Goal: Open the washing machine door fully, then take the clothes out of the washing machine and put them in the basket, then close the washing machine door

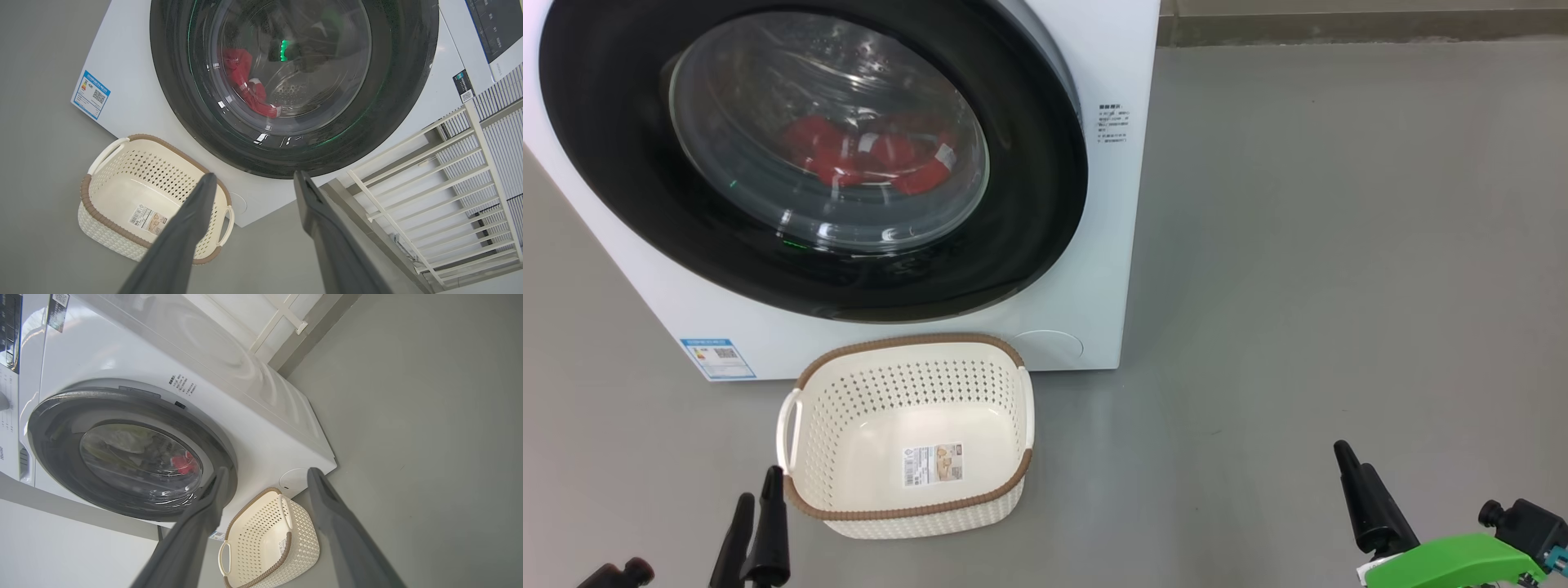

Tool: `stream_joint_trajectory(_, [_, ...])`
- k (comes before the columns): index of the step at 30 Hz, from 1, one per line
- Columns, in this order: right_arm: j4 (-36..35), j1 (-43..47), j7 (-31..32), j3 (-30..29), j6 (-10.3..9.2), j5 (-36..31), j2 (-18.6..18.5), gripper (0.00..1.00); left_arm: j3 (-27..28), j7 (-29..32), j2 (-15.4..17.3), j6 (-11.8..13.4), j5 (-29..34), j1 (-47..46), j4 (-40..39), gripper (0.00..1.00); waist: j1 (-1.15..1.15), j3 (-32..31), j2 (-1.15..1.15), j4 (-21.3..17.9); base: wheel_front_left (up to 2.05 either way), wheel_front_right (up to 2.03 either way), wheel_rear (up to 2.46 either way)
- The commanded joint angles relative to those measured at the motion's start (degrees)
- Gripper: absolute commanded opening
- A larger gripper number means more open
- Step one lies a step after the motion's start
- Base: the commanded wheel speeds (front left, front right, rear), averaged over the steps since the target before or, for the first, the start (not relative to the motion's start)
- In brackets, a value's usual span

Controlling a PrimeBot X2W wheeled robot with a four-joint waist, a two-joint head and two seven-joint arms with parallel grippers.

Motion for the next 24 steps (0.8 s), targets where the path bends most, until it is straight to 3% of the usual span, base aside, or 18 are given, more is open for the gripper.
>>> stream_joint_trajectory(1, [-1.7,-2.3,-0.6,1.1,0.04,-1.5,-1.0,1.00,0.6,-0.7,1.1,-0.1,1.8,-1.0,-2.0,1.00,0.00,0.0,0.00,0.0,0.00,0.00,0.00])
stream_joint_trajectory(24, [-2.5,-2.1,-4.5,3.9,0.06,-15.0,-3.1,1.00,-1.7,-4.6,2.0,-0.2,17.0,0.3,-4.5,1.00,0.00,-0.2,0.00,0.1,0.00,0.00,0.00])
